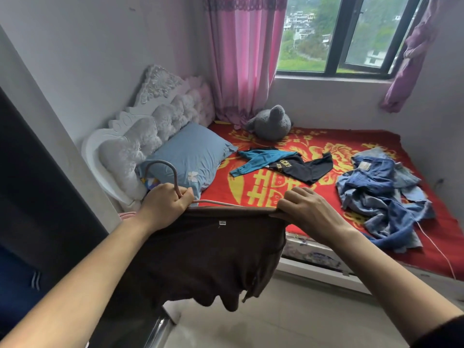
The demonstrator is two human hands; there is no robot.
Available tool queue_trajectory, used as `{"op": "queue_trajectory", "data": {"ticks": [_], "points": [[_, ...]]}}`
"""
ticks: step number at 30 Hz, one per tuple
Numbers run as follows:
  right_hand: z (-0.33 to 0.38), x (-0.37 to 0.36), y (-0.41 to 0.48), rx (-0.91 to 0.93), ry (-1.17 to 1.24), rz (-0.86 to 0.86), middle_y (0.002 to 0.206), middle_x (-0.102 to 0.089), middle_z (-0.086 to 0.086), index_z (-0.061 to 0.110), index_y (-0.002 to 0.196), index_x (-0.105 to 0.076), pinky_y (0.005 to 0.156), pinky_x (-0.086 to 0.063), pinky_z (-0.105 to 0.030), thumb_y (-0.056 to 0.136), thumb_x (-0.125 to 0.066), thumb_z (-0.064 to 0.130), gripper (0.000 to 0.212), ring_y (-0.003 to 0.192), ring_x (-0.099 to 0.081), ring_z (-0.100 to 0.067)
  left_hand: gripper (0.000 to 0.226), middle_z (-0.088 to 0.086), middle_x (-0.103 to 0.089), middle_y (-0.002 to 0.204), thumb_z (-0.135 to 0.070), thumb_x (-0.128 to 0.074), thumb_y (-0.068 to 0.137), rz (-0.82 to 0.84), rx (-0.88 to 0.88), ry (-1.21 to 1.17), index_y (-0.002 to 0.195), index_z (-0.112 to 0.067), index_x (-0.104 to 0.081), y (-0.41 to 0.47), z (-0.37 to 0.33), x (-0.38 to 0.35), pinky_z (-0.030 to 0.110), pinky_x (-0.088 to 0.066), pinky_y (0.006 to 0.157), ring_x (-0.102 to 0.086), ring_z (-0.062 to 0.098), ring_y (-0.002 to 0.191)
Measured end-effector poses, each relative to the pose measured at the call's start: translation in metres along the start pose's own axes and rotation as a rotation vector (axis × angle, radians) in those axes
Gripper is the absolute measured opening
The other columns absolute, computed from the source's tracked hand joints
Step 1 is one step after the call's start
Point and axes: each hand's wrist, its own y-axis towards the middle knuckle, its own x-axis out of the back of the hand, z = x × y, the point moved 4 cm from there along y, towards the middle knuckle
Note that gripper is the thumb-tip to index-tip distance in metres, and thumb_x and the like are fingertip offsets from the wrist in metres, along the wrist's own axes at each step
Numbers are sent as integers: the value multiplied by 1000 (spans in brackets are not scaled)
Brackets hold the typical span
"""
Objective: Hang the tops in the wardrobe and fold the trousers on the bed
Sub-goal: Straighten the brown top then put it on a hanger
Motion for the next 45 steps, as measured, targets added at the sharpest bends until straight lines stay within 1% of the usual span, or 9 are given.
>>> {"op": "queue_trajectory", "data": {"ticks": [6, 15, 22, 26, 30, 33, 37, 42, 45], "points": [[-3, 17, -7, 108, -22, -29, 76, -56, 4, 19, 82, -61, 70, -48, -33, 96, -52, 57, 41, 70, -53, -18, 47, -9, -33, 43, -36, -45, 90, 13, 53, -196, 47, -21, -36, 0, 17, 16, 33, -28, 54, -34, 8, 45], [-22, 9, -16, 121, -64, 93, 73, -57, 8, 24, 81, -62, 70, -48, -34, 102, -36, 54, 45, 69, -53, -17, 54, -5, -29, 46, -21, -57, 93, 194, 56, -218, 47, -15, -29, 17, 24, 25, 34, -32, 57, -29, 9, 47], [-12, 26, 20, 156, -143, -31, 81, -56, 1, 20, 90, -61, 70, -46, -35, 100, -51, 38, 22, 73, -51, -20, 47, 6, -68, 85, -51, -41, 93, 365, -122, 578, 79, -13, -64, 5, -25, -25, 32, -43, 70, -65, 27, 88], [17, 15, 45, 18, 58, 160, 97, -60, 4, 27, 109, -62, 85, -47, -37, 89, -60, 48, 29, 91, -58, -21, 59, -2, -53, 53, -56, -49, 93, 214, 43, 78, 54, -12, -49, 21, -34, -26, 33, -41, 58, -57, 16, 57], [40, -8, 48, -181, 335, 406, 129, -55, 6, 33, 145, -38, 110, -29, -39, 89, -49, 63, 65, 122, -47, -17, 40, -4, -63, 63, -57, -71, 79, 338, 78, -194, 70, -19, -64, 19, -53, -29, 26, -46, 59, -56, 4, 60], [42, -14, 61, -222, 361, 319, 121, -60, 5, 32, 137, -50, 101, -36, -36, 98, -45, 55, 46, 114, -53, -18, 21, 5, -71, 83, -38, -77, 80, 469, 92, -486, 88, -19, -72, 12, -49, -30, 37, -52, 76, -64, 15, 76], [26, -12, 67, -300, 602, 183, 98, -59, 7, 23, 112, -67, 82, -49, -35, 101, -51, 40, 27, 90, -57, -13, 32, 0, -75, 99, -43, -75, 80, 344, 216, -712, 103, -21, -75, 5, -40, -28, 38, -53, 95, -69, 18, 98], [13, -4, 63, -371, 578, 181, 97, -55, 12, 28, 109, -68, 78, -47, -30, 100, -52, 43, 24, 86, -56, -9, 35, 8, -75, 105, -44, -64, 88, 487, 384, -814, 105, -17, -77, -18, -13, -28, 31, -55, 79, -70, 20, 97], [20, -6, 61, -390, 548, 305, 94, -58, 12, 27, 99, -68, 77, -49, -34, 97, -51, 49, 28, 84, -57, -10, 27, 18, -73, 105, -26, -70, 84, 264, 445, -1031, 102, -7, -77, -25, -10, -32, 35, -55, 78, -69, 26, 93]]}}
